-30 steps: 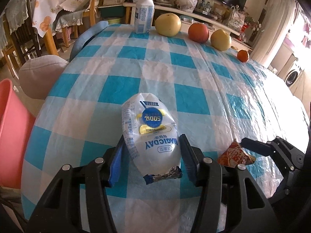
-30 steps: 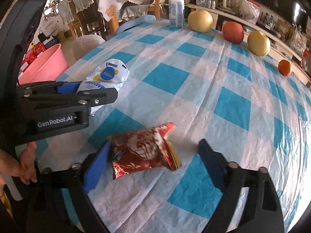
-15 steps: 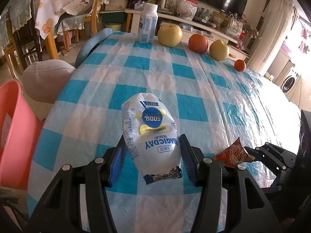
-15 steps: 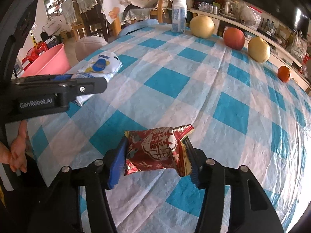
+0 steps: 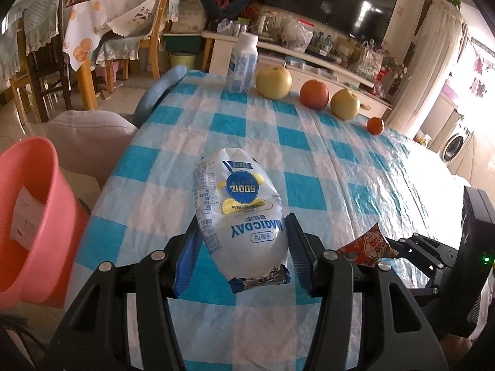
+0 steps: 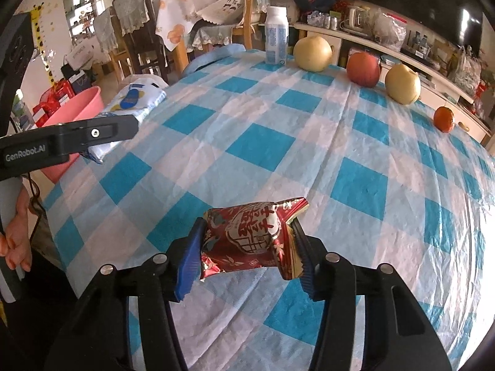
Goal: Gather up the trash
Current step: 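Lift and carry the white bag and red snack bag over the pink bucket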
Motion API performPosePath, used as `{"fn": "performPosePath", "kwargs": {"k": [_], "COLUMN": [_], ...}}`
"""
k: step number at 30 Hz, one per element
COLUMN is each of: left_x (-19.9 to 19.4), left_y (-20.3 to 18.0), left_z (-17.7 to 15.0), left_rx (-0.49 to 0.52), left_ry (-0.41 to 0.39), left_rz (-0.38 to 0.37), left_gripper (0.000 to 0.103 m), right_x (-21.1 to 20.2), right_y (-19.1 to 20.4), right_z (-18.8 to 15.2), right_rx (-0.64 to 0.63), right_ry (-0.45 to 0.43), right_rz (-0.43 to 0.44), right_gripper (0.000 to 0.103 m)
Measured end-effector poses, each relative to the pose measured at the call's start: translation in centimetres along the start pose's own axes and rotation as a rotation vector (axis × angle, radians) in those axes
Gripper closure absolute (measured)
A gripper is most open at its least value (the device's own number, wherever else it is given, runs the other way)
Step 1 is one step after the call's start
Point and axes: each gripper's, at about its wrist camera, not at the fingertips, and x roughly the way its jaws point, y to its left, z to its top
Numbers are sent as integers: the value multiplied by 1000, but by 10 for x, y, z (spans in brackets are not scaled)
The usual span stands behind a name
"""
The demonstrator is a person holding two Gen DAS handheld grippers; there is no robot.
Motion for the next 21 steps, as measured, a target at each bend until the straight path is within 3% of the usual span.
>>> {"fn": "performPosePath", "kwargs": {"k": [10,21], "left_x": [-25,-45], "left_y": [24,54], "left_z": [4,6], "left_rx": [-21,-56], "left_ry": [-66,-126], "left_rz": [45,146], "left_gripper": [48,48], "right_x": [-15,-26], "right_y": [5,21], "right_z": [5,9], "right_rx": [51,57], "right_ry": [-46,-55], "right_rz": [15,21], "right_gripper": [49,49]}}
